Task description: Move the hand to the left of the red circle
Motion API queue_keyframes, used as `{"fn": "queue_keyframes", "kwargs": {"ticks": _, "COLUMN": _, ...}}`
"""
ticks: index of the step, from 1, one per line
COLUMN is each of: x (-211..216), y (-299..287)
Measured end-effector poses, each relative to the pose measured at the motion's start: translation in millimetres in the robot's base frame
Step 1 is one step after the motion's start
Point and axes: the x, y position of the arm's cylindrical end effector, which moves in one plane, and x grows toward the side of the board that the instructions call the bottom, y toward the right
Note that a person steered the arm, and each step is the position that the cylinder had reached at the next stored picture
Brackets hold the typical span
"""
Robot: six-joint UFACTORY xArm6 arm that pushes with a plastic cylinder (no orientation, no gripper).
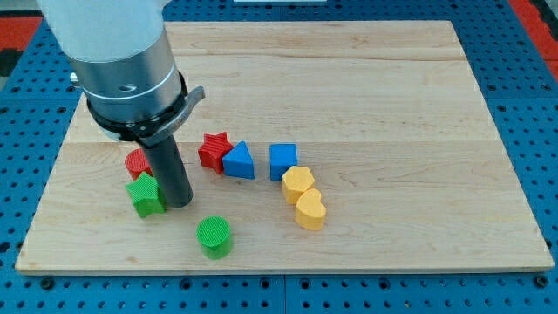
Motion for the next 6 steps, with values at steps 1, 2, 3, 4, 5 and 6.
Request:
{"fn": "queue_keyframes", "kwargs": {"ticks": 1, "x": -7, "y": 6}}
{"fn": "queue_keyframes", "kwargs": {"ticks": 2, "x": -8, "y": 2}}
{"fn": "queue_keyframes", "kwargs": {"ticks": 3, "x": -9, "y": -7}}
{"fn": "queue_keyframes", "kwargs": {"ticks": 4, "x": -43, "y": -8}}
{"fn": "queue_keyframes", "kwargs": {"ticks": 5, "x": -80, "y": -22}}
{"fn": "queue_keyframes", "kwargs": {"ticks": 6, "x": -107, "y": -76}}
